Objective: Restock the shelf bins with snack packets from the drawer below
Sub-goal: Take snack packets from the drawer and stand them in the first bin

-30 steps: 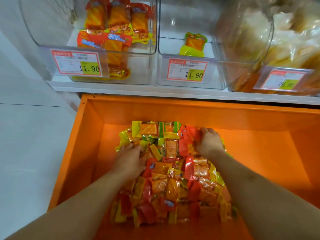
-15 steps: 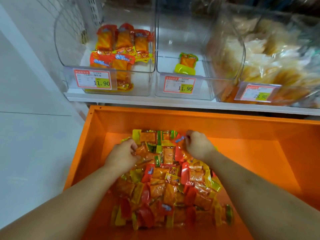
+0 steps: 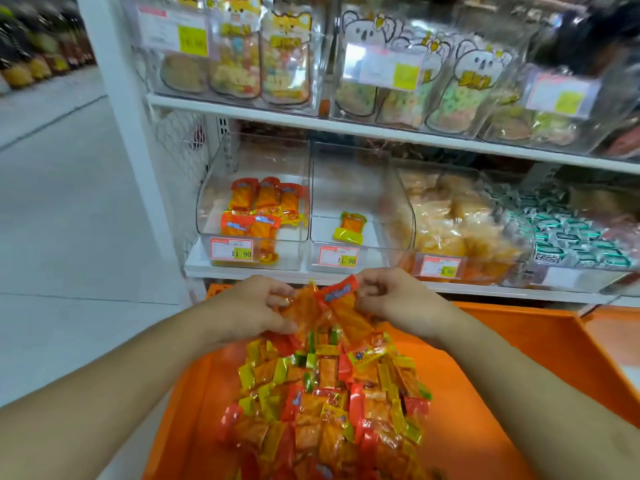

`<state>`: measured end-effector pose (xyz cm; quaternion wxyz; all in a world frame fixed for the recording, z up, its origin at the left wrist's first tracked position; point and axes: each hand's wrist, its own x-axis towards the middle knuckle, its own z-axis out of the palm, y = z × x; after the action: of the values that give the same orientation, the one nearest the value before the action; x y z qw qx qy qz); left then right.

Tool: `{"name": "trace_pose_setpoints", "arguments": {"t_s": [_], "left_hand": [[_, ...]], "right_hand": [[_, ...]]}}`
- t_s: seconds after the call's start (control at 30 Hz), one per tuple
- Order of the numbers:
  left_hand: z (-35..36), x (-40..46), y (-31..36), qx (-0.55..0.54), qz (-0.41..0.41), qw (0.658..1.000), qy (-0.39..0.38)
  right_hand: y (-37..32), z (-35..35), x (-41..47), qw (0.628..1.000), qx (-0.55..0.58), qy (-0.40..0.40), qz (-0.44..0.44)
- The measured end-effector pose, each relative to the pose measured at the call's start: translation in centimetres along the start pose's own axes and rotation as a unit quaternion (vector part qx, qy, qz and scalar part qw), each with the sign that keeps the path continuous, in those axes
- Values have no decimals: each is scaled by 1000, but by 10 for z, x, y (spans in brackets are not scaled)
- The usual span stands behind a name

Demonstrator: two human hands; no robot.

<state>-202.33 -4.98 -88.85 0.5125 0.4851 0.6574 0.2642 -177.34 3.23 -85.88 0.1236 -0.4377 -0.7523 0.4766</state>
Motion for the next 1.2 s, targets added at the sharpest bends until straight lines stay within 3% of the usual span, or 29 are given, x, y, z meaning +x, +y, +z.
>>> {"name": "trace_pose_setpoints", "arguments": {"t_s": [0.17,0.3,0.43,0.5,0.6,0.73,0.83,1.0,1.2], "left_hand": [[-8,-36,19,-31,60,997,43],[-11,-42,23,-28,68,992,99],[-16,-38,27,-50,52,995,73],[-15,-35,33,-105,41,993,40],[-11,-32,43,-240,23,970,-10],[-16,-25,45,-357,18,932,-59],[-20,-23,43,-381,18,919,-102],[-12,-15,37,-325,16,945,-26],[-19,-24,41,-377,15,922,-90]], "right_hand": [[-26,2,-30,994,33,83,-63],[-31,9,-30,981,-9,152,-118],[-33,16,-27,961,-52,229,-148],[-38,20,-25,936,-112,264,-202],[-38,29,-18,907,-191,245,-285],[-30,31,-4,902,-217,198,-317],[-29,24,1,909,-217,166,-315],[-34,19,-1,932,-208,115,-273],[-24,8,4,940,-186,168,-230]]}}
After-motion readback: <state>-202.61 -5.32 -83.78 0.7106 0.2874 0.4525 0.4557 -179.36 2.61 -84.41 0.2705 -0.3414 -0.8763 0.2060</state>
